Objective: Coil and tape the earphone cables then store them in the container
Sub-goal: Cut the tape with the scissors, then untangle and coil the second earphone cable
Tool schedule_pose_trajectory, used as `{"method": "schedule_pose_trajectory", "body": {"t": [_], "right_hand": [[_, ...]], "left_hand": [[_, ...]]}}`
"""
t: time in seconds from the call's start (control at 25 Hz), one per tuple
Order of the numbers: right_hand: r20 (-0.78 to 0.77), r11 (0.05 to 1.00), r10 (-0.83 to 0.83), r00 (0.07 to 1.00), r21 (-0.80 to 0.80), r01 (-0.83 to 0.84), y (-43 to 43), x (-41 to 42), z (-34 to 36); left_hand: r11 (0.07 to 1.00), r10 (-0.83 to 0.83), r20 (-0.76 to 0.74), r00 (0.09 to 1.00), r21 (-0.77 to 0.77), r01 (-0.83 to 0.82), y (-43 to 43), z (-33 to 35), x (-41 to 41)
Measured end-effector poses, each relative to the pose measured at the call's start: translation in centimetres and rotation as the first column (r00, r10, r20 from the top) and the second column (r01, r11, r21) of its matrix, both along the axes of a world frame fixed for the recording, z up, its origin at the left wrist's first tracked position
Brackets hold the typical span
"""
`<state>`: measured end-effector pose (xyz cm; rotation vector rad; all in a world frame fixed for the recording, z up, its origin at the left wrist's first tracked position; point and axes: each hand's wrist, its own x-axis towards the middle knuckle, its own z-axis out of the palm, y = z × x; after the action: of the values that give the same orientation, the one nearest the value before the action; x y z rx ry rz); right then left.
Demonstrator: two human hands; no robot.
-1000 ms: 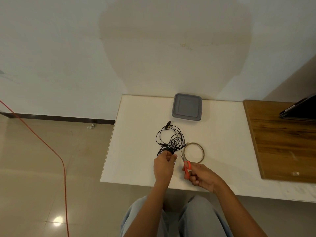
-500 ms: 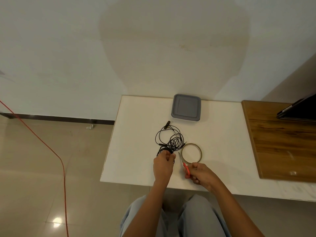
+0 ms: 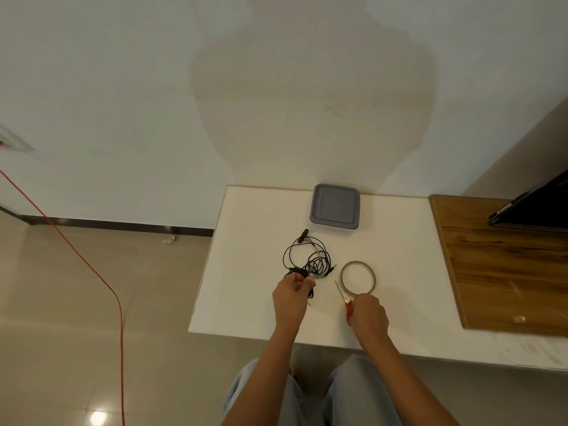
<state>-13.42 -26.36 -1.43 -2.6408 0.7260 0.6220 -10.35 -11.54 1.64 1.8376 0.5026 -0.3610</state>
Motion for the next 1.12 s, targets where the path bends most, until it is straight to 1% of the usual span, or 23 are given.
{"method": "schedule_pose_trajectory", "body": {"t": [0.04, 0.08, 0.12, 0.16, 0.2, 0.24, 0.28, 0.32, 0.36, 0.48, 0.56, 0.64, 0.76, 0.84, 0.96, 1.12], "right_hand": [[0.007, 1.0, 0.003, 1.0, 0.015, -0.003, 0.2, 0.2, 0.4], [0.053, 0.998, 0.003, 0.999, 0.057, -0.006, 0.5, 0.5, 1.1], [0.151, 0.988, -0.033, 0.988, 0.157, 0.009, 0.8, 0.8, 1.9], [0.246, 0.944, -0.127, 0.961, 0.327, 0.041, 1.3, 1.2, 3.2], [0.305, 0.862, -0.252, 0.919, 0.502, 0.07, 2.0, 1.6, 4.8], [0.349, 0.781, -0.363, 0.864, 0.62, 0.077, 2.7, 1.9, 6.5], [0.407, 0.739, -0.425, 0.809, 0.672, 0.051, 3.4, 2.0, 7.9], [0.468, 0.74, -0.425, 0.775, 0.673, -0.001, 4.2, 2.0, 9.2], [0.519, 0.752, -0.39, 0.761, 0.656, -0.062, 5.0, 2.0, 10.2], [0.577, 0.769, -0.275, 0.769, 0.612, -0.184, 6.7, 1.6, 11.5], [0.58, 0.769, -0.266, 0.77, 0.609, -0.193, 7.2, 1.6, 12.1], [0.57, 0.759, -0.272, 0.775, 0.623, -0.192, 7.4, 1.7, 12.6], [0.53, 0.739, -0.267, 0.805, 0.649, -0.182, 7.4, 1.6, 13.0], [0.45, 0.709, -0.308, 0.838, 0.696, -0.113, 7.5, 1.7, 13.1], [0.304, 0.668, -0.378, 0.874, 0.744, 0.03, 7.4, 2.2, 13.6], [0.146, 0.642, -0.378, 0.914, 0.753, 0.145, 6.8, 3.0, 13.8]], "left_hand": [[0.999, 0.015, -0.002, 1.0, -0.044, -0.015, 0.2, 0.6, 0.0], [0.995, 0.03, -0.01, 1.0, -0.09, -0.03, 0.4, 1.3, 0.0], [0.991, 0.042, -0.014, 0.999, -0.129, -0.043, 0.7, 1.8, 0.0], [0.986, 0.052, -0.012, 0.999, -0.16, -0.053, 0.9, 2.5, 0.1], [0.982, 0.057, -0.009, 0.998, -0.177, -0.058, 1.2, 3.1, 0.2], [0.98, 0.064, -0.007, 0.998, -0.189, -0.064, 1.5, 3.8, 0.1], [0.978, 0.071, -0.002, 0.997, -0.198, -0.07, 1.7, 4.3, 0.1], [0.974, 0.082, 0.004, 0.997, -0.211, -0.079, 2.0, 4.8, 0.0], [0.971, 0.091, 0.013, 0.996, -0.224, -0.086, 2.2, 5.3, 0.0], [0.955, 0.115, 0.024, 0.993, -0.277, -0.104, 2.7, 6.7, -0.2], [0.945, 0.132, 0.038, 0.99, -0.306, -0.114, 2.9, 7.7, -0.4], [0.945, 0.15, 0.066, 0.987, -0.302, -0.123, 3.2, 8.4, -0.6], [0.965, 0.15, 0.122, 0.981, -0.234, -0.119, 3.4, 8.6, -0.8], [0.984, 0.12, 0.182, 0.976, -0.149, -0.093, 3.5, 8.7, -1.0], [0.999, 0.03, 0.269, 0.963, -0.036, -0.021, 3.6, 8.5, -1.2], [0.999, 0.0, 0.287, 0.958, -0.036, 0.011, 3.6, 8.2, -1.6]]}}
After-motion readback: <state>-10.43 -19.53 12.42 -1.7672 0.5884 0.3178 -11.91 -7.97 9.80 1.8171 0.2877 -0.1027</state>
